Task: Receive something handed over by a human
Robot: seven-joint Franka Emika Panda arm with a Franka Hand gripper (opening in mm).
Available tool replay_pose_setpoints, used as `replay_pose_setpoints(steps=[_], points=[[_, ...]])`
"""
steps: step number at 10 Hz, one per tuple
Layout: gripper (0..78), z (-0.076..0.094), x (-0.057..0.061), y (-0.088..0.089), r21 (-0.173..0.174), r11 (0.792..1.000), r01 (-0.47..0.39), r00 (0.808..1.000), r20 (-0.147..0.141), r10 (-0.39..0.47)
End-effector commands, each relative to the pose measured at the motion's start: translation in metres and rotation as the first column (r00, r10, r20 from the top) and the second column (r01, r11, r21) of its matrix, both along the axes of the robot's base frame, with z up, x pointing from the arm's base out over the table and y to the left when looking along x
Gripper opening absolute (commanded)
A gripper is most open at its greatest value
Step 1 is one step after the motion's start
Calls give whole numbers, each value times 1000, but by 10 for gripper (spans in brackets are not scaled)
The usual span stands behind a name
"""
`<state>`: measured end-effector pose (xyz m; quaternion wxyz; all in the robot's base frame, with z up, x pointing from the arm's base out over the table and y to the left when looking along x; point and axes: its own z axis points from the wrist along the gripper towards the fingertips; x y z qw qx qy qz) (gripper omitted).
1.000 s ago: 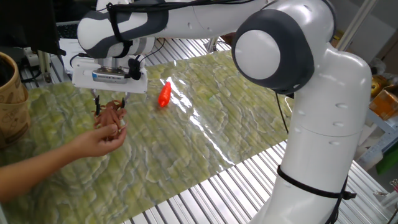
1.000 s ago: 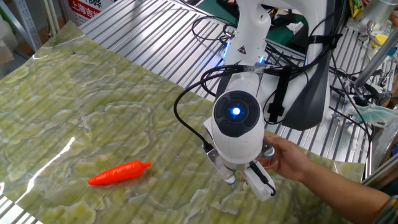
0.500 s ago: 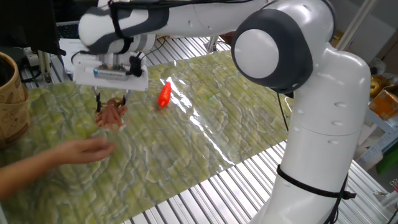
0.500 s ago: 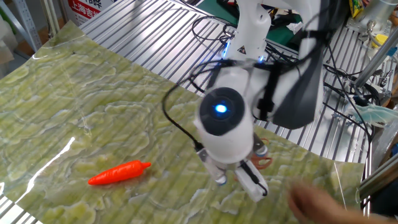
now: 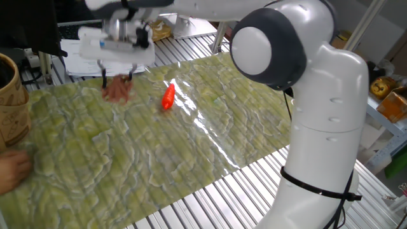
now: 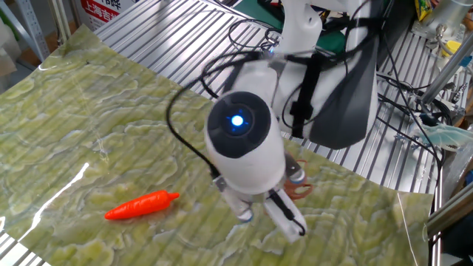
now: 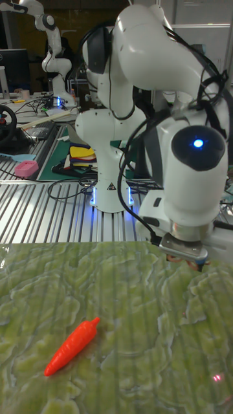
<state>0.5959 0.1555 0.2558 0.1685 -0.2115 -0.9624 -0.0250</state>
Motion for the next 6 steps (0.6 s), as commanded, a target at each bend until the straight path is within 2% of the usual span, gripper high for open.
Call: replay_pose_setpoints(steps=[1,3,4,5,6], points=[[13,44,49,-56,-180,972,-150,985,55,162],[13,24,47,-77,-209,962,-175,972,117,202],[13,14,45,-86,-234,952,-197,963,135,232],[13,9,44,-90,-243,947,-209,959,139,247],[13,-3,40,-101,-256,938,-231,949,151,275]])
